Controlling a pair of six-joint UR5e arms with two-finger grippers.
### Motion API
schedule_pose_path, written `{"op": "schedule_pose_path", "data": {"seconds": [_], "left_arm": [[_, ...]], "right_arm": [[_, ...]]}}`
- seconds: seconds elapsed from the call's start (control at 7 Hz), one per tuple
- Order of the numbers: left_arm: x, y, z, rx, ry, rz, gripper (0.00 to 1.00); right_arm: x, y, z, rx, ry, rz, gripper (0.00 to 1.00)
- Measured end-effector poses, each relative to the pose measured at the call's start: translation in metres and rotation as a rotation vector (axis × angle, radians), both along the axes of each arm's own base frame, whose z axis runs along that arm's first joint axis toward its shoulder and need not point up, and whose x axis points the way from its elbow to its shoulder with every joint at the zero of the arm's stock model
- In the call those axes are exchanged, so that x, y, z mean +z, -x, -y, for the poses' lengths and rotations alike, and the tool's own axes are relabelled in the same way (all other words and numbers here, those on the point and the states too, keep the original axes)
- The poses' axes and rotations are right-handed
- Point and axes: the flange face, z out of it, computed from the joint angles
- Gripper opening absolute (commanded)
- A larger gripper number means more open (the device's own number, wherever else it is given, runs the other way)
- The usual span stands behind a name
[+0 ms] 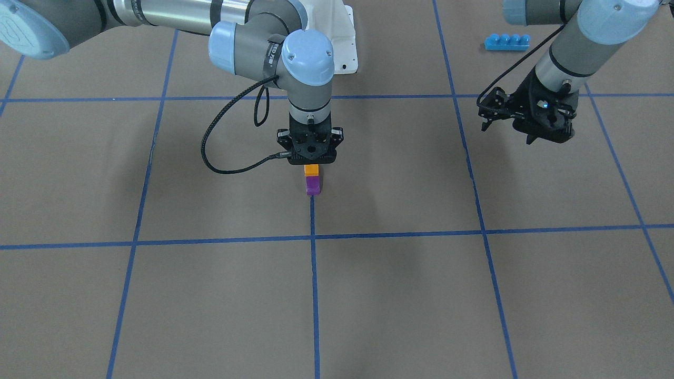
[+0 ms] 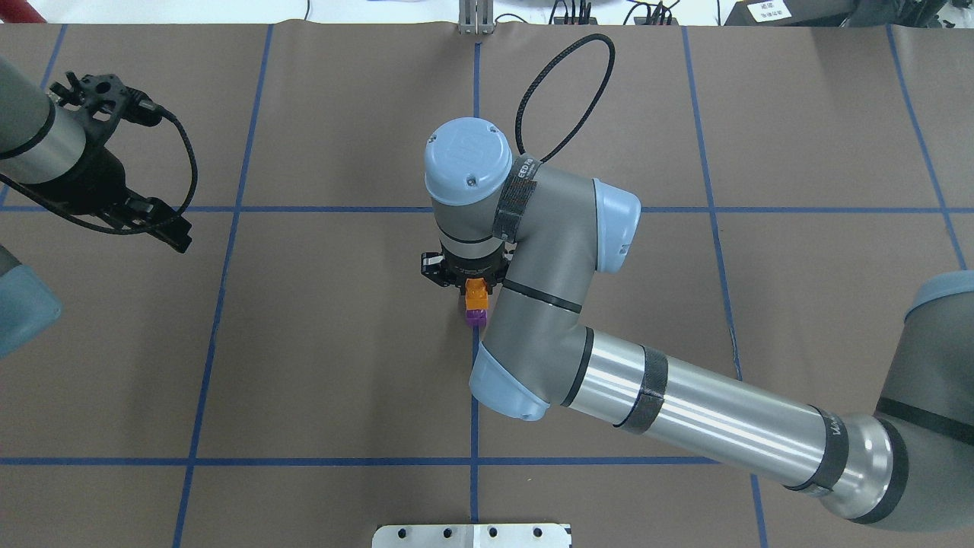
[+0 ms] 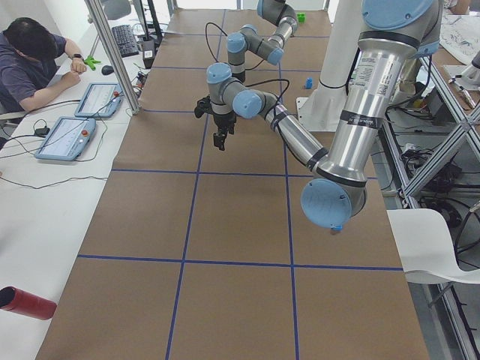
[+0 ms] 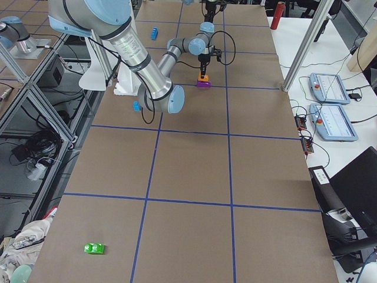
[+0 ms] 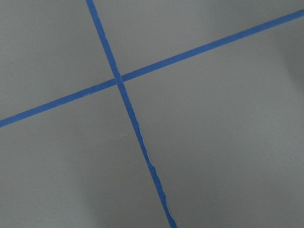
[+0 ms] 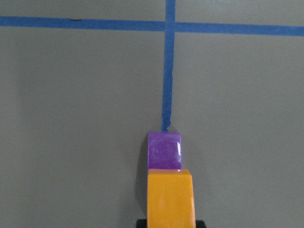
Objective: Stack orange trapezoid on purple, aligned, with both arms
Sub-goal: 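Lower the orange trapezoid onto the purple block, aligning its edges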
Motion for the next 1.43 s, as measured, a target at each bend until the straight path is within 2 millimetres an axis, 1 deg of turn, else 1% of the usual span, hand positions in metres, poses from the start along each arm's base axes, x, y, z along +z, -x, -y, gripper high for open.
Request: {"op": "schedule_pose_path", "data": {"seconds": [0.43, 0.71, 1.0, 1.14, 1.29, 1.43], "left_arm": [[0.001, 0.000, 0.000, 0.000, 0.001, 0.001, 1.00], [0.001, 0.000, 0.000, 0.000, 0.001, 0.001, 1.00], [0.001, -0.001, 0.001, 0.001, 0.002, 0.002, 1.00], [0.001, -0.001, 0.001, 0.001, 0.002, 0.001, 1.00], [0.001, -0.002, 0.001, 0.001, 0.003, 0.002, 1.00], [0.002, -0.002, 0.002, 0.002, 0.004, 0.003, 1.00]], "right_arm": [[0.002, 0.004, -0.004, 0.000, -0.009, -0.009, 0.00], [0.001, 0.004, -0.004, 0.002, -0.012, -0.007, 0.00], [-0.006, -0.007, 0.005, 0.026, -0.026, 0.002, 0.00], [-0.009, -0.014, 0.008, 0.071, -0.039, -0.001, 0.00], [-0.013, -0.017, 0.005, 0.147, -0.052, -0.006, 0.00], [-0.017, -0.018, -0.009, 0.215, -0.089, -0.006, 0.00]]}}
